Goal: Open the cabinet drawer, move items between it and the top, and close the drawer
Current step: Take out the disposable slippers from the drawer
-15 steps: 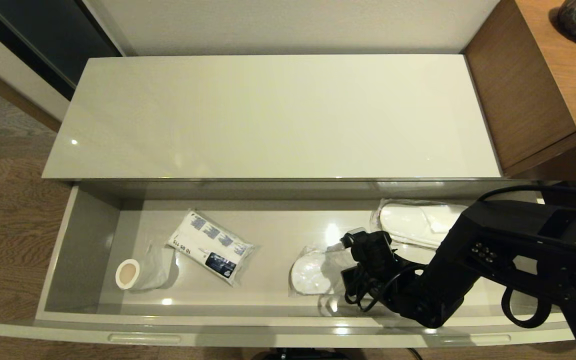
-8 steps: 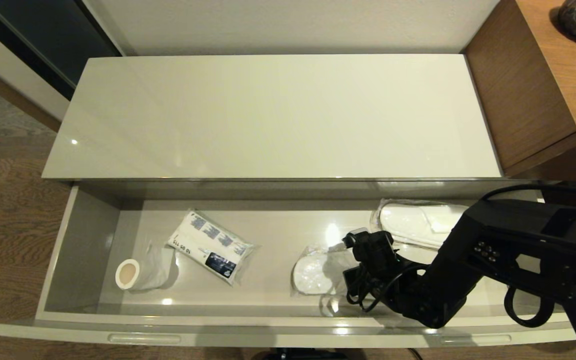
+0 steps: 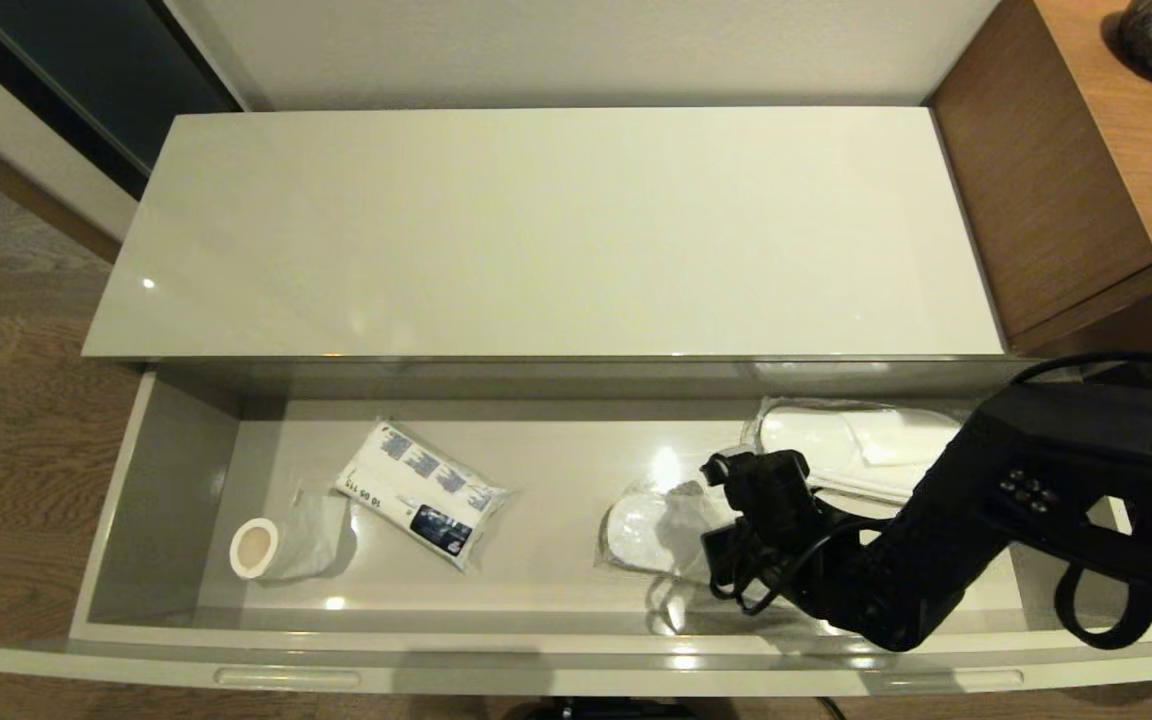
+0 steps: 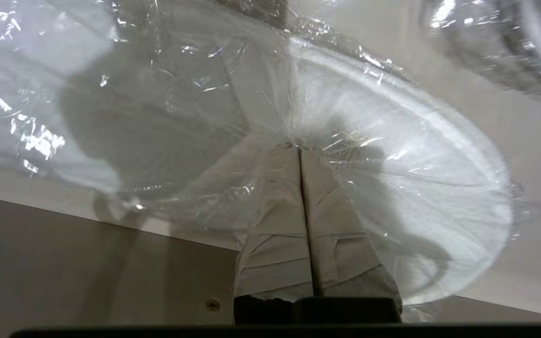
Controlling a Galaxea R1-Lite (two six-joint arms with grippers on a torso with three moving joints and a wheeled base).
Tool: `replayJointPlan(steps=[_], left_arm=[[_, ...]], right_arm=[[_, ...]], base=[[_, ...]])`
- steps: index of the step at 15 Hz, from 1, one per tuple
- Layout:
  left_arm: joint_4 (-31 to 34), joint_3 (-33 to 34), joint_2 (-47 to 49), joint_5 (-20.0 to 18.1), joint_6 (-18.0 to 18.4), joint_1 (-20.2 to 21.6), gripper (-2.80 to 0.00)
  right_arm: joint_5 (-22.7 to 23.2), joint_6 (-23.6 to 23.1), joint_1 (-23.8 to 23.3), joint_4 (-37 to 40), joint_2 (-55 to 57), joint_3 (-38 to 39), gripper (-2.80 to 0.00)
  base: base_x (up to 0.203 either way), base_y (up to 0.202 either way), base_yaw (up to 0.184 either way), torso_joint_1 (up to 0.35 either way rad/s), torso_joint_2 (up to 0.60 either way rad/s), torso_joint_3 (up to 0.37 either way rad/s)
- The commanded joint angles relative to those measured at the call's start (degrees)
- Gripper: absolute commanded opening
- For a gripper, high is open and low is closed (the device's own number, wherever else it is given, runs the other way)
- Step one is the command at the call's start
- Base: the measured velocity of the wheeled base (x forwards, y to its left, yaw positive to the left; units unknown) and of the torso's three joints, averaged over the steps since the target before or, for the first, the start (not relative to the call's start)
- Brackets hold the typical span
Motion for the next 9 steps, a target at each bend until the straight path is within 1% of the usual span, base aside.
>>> replayJointPlan(steps=[1, 6, 9], left_arm=[[0.01, 0.0, 0.09, 0.05, -0.01, 0.02, -2.8], [-0.02, 0.0, 0.09, 0.02, -0.01, 0.02, -2.8], [-0.02, 0.0, 0.09, 0.02, -0.01, 0.02, -2.8]], right_arm=[[-0.33, -0.16, 0.27, -0.43, -4.64, 1.55, -2.8], [-1.49, -0.39, 0.64, 1.35, -13.1, 5.64, -2.8], [-1.86, -0.33, 1.29, 5.91, -17.83, 5.86, -2.8]], base=[[0.0, 0.0, 0.0, 0.0, 0.0, 0.0], [0.0, 0.0, 0.0, 0.0, 0.0, 0.0], [0.0, 0.0, 0.0, 0.0, 0.0, 0.0]])
